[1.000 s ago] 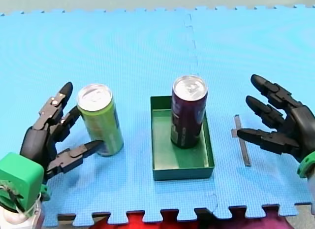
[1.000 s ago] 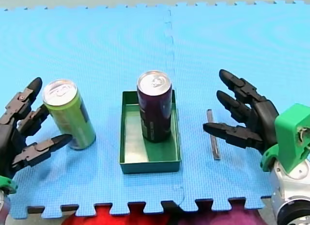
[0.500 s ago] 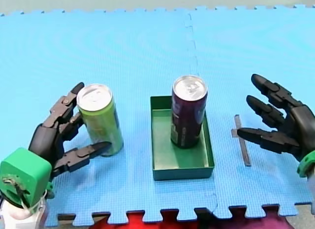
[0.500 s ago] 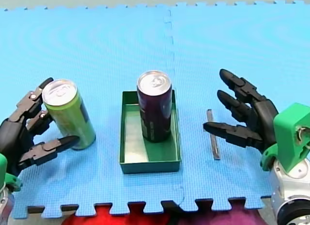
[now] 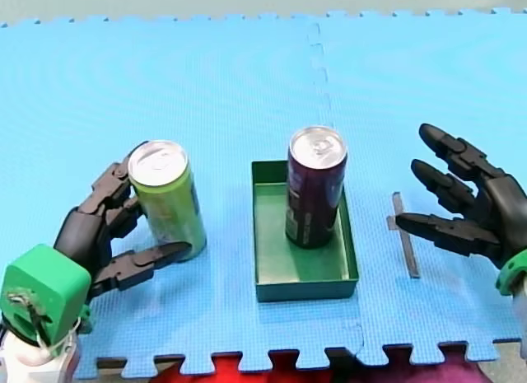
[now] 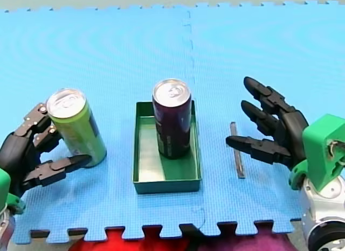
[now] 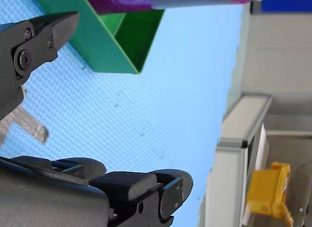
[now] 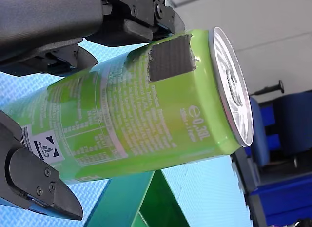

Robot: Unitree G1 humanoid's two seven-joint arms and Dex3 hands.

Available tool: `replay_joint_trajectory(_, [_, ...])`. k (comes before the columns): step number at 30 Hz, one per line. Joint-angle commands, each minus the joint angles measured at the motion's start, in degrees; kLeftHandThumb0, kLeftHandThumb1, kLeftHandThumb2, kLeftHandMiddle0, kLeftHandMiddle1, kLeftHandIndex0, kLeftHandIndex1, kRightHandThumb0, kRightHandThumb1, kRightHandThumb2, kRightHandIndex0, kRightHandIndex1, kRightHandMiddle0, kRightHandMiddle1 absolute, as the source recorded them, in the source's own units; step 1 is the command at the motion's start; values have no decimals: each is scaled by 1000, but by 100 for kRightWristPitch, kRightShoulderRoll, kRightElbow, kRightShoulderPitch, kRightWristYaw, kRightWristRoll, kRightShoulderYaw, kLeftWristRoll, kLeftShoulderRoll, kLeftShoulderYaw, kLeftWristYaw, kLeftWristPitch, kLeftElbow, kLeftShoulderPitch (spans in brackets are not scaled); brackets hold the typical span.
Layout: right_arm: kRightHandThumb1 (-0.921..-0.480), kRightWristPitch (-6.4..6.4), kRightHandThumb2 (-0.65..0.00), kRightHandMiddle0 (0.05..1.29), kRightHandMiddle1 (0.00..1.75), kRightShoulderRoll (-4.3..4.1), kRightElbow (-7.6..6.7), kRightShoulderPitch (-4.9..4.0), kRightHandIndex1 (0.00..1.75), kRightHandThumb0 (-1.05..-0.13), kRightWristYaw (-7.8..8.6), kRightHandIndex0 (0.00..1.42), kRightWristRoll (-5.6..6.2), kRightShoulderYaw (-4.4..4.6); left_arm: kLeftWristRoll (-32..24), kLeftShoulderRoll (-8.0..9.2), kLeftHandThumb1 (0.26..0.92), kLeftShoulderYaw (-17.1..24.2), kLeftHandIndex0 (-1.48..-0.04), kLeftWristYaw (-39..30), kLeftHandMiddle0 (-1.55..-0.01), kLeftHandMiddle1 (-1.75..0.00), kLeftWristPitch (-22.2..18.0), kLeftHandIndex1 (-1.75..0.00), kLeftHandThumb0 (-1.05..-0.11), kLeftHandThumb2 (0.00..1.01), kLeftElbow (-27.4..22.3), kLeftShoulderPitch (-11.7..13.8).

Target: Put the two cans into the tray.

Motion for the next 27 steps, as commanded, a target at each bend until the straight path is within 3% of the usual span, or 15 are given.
replay_joint_trajectory(1, [-658,-6,0,361,0,-9,3,-22,0,-825,-17,408,-1,-3,1,1,676,-7,-233,37,-399,0,29,0,-1048,8,-17,-21])
replay_joint_trajectory(27, [-660,-95,0,363,2,-29,-7,26,1,-812,-90,406,-48,41,-16,-144,688,121,-248,313,-443,-19,-278,-5,-1048,4,947,-569])
